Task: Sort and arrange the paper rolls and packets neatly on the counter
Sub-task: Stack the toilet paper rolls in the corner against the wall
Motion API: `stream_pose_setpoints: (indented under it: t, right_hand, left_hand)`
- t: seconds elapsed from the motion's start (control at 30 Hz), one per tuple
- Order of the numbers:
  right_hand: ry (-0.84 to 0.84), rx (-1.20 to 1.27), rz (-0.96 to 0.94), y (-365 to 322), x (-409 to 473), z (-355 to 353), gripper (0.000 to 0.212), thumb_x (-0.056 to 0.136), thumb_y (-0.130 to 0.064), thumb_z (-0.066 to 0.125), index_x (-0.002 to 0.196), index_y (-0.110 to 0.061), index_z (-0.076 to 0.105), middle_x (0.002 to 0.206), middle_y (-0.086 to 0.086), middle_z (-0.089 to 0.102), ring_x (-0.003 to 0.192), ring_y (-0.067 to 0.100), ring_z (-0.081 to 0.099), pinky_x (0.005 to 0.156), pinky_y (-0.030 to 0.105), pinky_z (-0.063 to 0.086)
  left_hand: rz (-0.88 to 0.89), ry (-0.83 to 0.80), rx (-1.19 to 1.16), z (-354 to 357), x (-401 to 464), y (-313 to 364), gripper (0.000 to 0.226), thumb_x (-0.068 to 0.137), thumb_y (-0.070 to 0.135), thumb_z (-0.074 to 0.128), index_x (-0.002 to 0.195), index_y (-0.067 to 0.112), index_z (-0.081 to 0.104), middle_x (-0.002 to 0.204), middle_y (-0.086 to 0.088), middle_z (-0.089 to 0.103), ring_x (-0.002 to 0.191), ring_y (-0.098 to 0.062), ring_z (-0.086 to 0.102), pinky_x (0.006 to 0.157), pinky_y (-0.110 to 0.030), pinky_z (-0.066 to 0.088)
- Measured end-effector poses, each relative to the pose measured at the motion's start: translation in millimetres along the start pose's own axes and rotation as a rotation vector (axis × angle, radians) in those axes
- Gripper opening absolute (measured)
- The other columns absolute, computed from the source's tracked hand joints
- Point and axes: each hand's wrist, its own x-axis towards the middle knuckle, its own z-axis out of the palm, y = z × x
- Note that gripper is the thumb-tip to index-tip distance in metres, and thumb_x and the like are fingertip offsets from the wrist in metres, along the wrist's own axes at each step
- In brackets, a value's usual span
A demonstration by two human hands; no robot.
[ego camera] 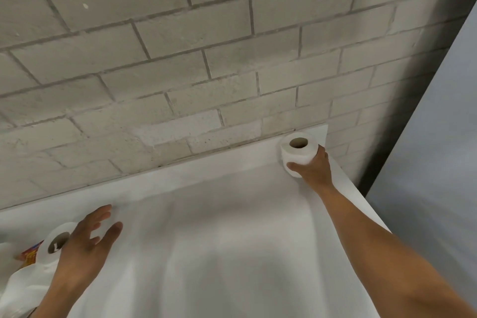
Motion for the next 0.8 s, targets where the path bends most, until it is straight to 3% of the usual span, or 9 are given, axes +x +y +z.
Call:
stream_pose_setpoints:
  t: [0.13,0.27,0.5,0.67,0.8]
  right_hand:
    - [-0.003,-0.082,0.049,6.9,10.3,3.5,0.109,0.043,-0.059,0.078,0.137,-0.021,0.041,0.129,0.001,0.056,0.122,0.031,0.05,0.097,0.045,0.046]
    - [0.004,-0.125,0.073,9.3,11.8,4.7,0.105,0.054,-0.05,0.086,0.141,-0.017,0.038,0.132,0.005,0.055,0.122,0.035,0.049,0.098,0.045,0.044]
    - [0.038,-0.103,0.133,21.8,-4.8,9.0,0.114,0.069,-0.039,0.086,0.154,-0.01,0.016,0.148,0.018,0.037,0.135,0.038,0.034,0.109,0.046,0.031]
    - [0.142,0.044,0.146,19.1,-49.2,19.1,0.093,0.08,-0.03,0.08,0.153,-0.017,0.025,0.145,0.018,0.037,0.131,0.04,0.039,0.106,0.05,0.038]
    - [0.097,0.042,0.059,13.0,-81.0,25.7,0.065,0.087,-0.024,0.073,0.143,-0.019,0.041,0.135,0.014,0.047,0.124,0.032,0.046,0.102,0.042,0.04]
  left_hand:
    - [-0.009,-0.022,0.03,7.3,6.1,-3.9,0.04,0.092,0.026,0.067,0.13,0.025,0.054,0.13,0.0,0.06,0.115,-0.02,0.054,0.092,-0.036,0.042]
    - [0.003,-0.033,0.044,15.7,10.1,0.1,0.04,0.093,0.026,0.065,0.132,0.026,0.054,0.13,0.001,0.059,0.119,-0.023,0.054,0.092,-0.035,0.041]
    - [0.035,-0.058,0.035,30.3,8.1,10.5,0.041,0.094,0.029,0.064,0.134,0.03,0.053,0.134,0.003,0.057,0.122,-0.018,0.052,0.093,-0.03,0.041]
    - [0.066,-0.056,0.035,26.9,10.1,10.0,0.043,0.094,0.029,0.065,0.135,0.028,0.054,0.134,0.002,0.056,0.124,-0.021,0.052,0.096,-0.031,0.042]
    - [0.088,-0.032,0.073,19.3,11.7,2.7,0.041,0.093,0.033,0.065,0.133,0.033,0.054,0.135,0.002,0.056,0.126,-0.024,0.051,0.105,-0.042,0.043]
